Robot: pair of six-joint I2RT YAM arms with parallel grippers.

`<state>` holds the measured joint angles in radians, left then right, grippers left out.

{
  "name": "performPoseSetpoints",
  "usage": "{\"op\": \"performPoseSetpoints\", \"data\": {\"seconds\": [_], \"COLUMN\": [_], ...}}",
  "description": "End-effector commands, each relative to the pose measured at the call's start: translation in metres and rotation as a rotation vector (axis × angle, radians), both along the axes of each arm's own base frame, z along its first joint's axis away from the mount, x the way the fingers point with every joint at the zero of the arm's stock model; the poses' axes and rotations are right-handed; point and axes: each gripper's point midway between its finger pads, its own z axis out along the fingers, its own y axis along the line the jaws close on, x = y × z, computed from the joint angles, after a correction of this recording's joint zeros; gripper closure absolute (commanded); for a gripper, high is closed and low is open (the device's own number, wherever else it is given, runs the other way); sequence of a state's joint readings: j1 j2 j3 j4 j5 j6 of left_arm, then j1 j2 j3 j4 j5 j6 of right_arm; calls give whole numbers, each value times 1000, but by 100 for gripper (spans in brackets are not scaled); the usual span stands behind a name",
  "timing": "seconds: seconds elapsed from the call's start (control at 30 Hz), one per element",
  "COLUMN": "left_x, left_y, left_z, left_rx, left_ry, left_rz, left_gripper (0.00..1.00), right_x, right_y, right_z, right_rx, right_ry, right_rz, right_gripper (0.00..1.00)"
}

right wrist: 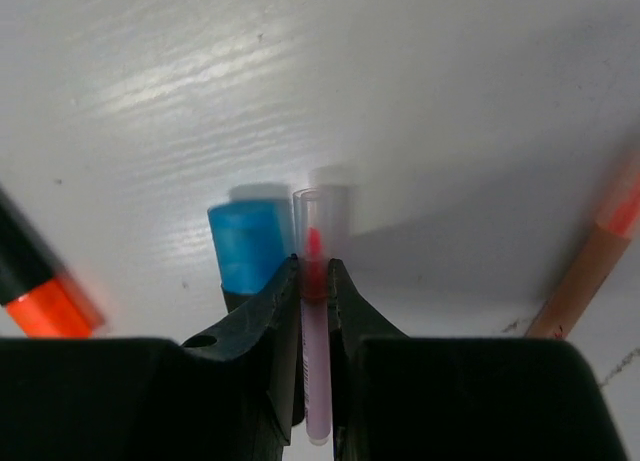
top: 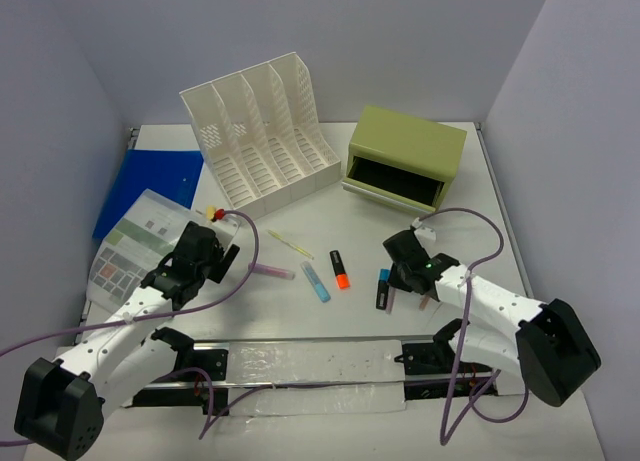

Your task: Organize the desk

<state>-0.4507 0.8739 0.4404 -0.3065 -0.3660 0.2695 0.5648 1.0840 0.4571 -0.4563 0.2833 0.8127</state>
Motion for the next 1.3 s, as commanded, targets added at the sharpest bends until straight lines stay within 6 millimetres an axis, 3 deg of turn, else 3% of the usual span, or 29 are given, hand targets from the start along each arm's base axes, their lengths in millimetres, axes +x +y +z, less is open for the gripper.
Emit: {"op": "performPoseSetpoints", "data": {"seconds": [0.0,0.2,0.37,0.47,0.5,0.53,0.7,0.87,0.97,1.1,1.27], "left_x": [11,11,12,13,13,13,15,14,13,15,15], "left_y": [-5,-2,-1,-1,-1,-1,1,6,6,6,5], "left_z": [19,19,17,17,18,18,22,19,15,16,14], "left_rx": [-32,-33,-34,-32,-32,-33,-36,-28,-23,-21,-19], "left_ry": [-54,-50,-47,-42,-40,-38,-34,-27,-17,-19,-15], "left_rz": [13,22,26,27,28,29,40,53,52,51,46], "left_gripper": [14,14,14,14,14,13,13,13,13,13,13], "right_x": [14,22,26,39,49,61,115,157,186,206,217], "right_y": [6,30,64,98,104,107,113,102,77,46,29], "right_z": [32,53,77,109,129,154,236,266,273,265,249], "right_rx": [-56,-87,-145,-162,-210,-270,-543,-779,-978,-1167,-1226], "right_ry": [-106,-168,-294,-424,-483,-546,-778,-795,-758,-668,-632], "right_rz": [33,159,332,465,491,502,493,505,508,530,580], "right_gripper": [100,100,100,100,100,100,100,100,100,100,100]}}
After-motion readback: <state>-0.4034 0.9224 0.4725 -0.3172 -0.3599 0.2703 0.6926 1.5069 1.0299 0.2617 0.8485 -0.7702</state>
